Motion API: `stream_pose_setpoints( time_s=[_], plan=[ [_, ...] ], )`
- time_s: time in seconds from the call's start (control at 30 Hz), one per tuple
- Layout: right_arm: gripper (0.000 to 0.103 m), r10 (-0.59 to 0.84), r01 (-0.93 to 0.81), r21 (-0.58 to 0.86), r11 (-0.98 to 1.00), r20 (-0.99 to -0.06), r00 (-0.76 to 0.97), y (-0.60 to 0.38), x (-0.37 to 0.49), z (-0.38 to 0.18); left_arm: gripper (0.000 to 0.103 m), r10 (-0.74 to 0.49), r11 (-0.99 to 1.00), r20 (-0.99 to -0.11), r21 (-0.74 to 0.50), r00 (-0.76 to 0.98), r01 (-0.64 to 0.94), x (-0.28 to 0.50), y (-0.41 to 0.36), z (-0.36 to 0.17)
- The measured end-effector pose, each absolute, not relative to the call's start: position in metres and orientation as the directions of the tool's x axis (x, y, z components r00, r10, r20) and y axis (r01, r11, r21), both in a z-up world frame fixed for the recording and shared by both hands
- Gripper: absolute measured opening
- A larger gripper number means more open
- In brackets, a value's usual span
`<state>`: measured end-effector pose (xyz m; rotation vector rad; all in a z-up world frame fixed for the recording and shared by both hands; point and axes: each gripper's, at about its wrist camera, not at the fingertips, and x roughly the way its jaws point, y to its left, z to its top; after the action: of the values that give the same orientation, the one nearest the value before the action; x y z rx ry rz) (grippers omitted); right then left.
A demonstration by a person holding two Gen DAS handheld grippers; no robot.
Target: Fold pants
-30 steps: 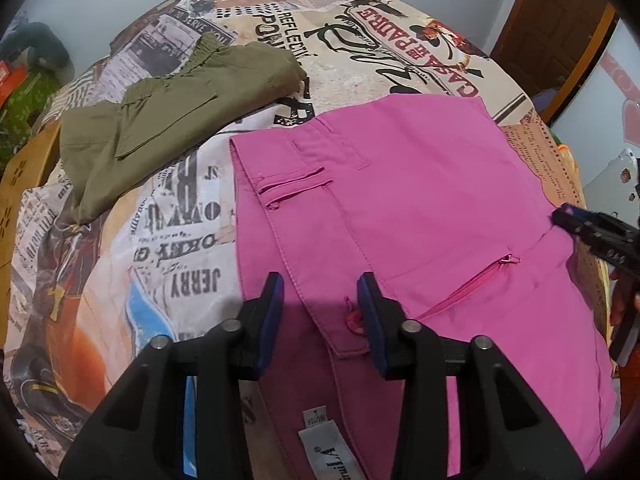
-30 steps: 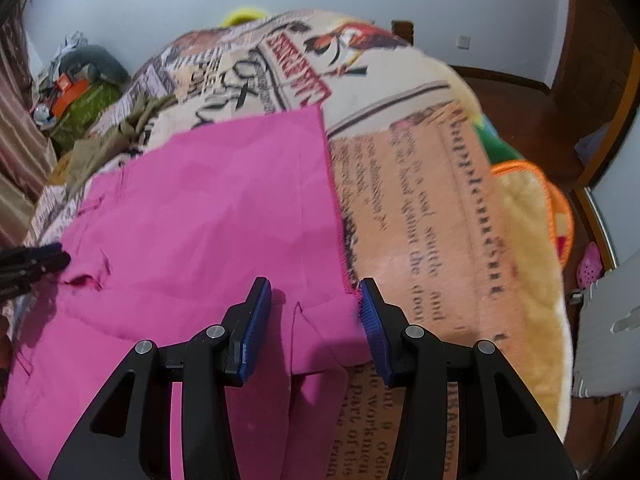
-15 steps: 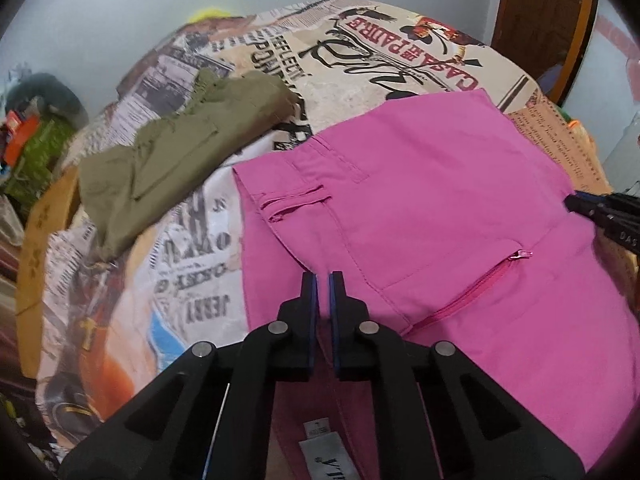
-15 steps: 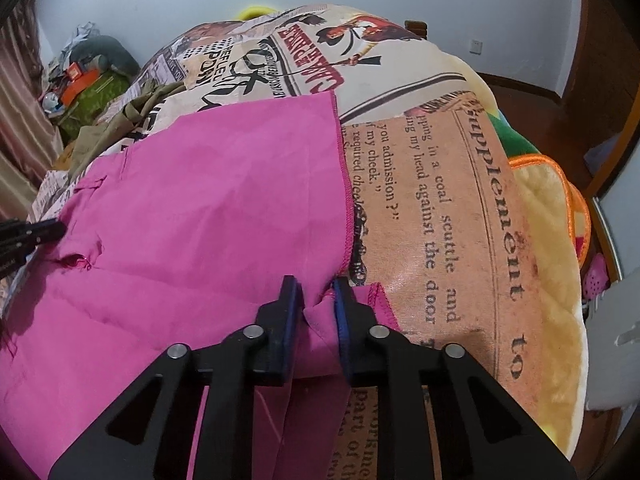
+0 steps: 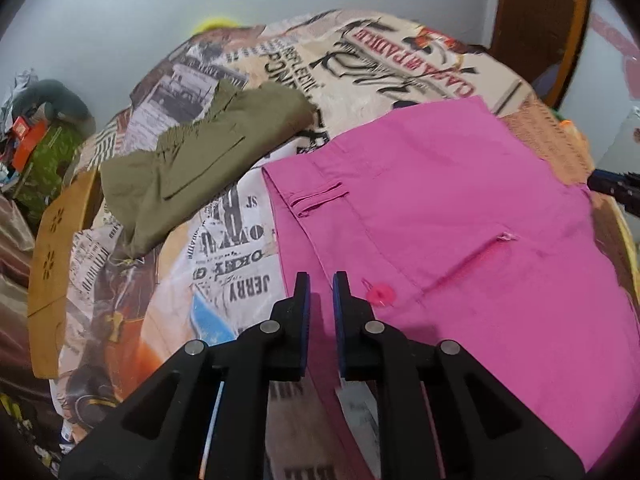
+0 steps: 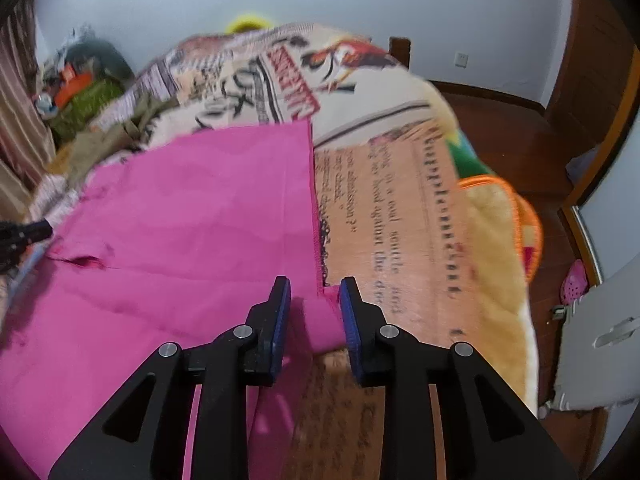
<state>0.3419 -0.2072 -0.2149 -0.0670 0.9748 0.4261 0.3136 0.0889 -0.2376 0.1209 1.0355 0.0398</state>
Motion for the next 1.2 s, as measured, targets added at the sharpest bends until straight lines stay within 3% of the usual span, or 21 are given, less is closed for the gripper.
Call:
stream_pose_setpoints(
  time_s=[0.07,0.17,0.3,0.47,0.6,0.63,0.73,1.07,1.2],
  plan=[
    [0.028,0.347,-0.395,0.154,0.906,-0.803,0.484,-0.209,0.331,-0.207,0.012,0.068,0.993,-0.856,0.109,0.513,0.051,0.305,0.083,-0.234],
    [0.044,0.372,-0.432,0.149,0.889,-0.786,0.494,-0.202,0.313,-0.202,0.013,0.03,0.993,-0.869,0.083,0.495,0.087,0.296,0.071,-0.239],
    [0.044,0.386,-0.459,0.141,0.877,-0.777,0.497,-0.185,0.303,-0.212,0.013,0.04,0.994,-0.895,0.083,0.445,0.077,0.297,0.064,-0.262],
    [0.043,0.288,-0.422,0.075,0.903,-0.837,0.466,-0.171,0.324,-0.247,0.028,0.095,0.99,-0.882,0.131,0.462,0.047,0.295,0.071,-0.262],
    [0.041,0.288,-0.363,0.118,0.924,-0.84,0.46,-0.196,0.333,-0.251,0.036,0.061,0.996,-0.882,0.087,0.467,0.034,0.289,0.087,-0.262],
    [0.041,0.292,-0.355,0.131,0.926,-0.843,0.452,-0.202,0.334,-0.251,0.043,0.078,0.995,-0.879,0.101,0.471,0.024,0.288,0.089,-0.262],
    [0.041,0.233,-0.334,0.082,0.939,-0.866,0.442,-0.213,0.336,-0.252,0.043,0.129,0.989,-0.874,0.147,0.468,0.002,0.287,0.094,-0.259],
    [0.044,0.306,-0.367,0.11,0.924,-0.787,0.535,-0.212,0.331,-0.187,0.044,0.131,0.991,-0.825,0.102,0.55,-0.083,0.306,0.13,-0.212],
    [0.045,0.347,-0.4,0.12,0.909,-0.75,0.563,-0.194,0.345,-0.168,0.053,0.138,0.99,-0.799,0.11,0.585,-0.083,0.325,0.133,-0.2]
  ],
)
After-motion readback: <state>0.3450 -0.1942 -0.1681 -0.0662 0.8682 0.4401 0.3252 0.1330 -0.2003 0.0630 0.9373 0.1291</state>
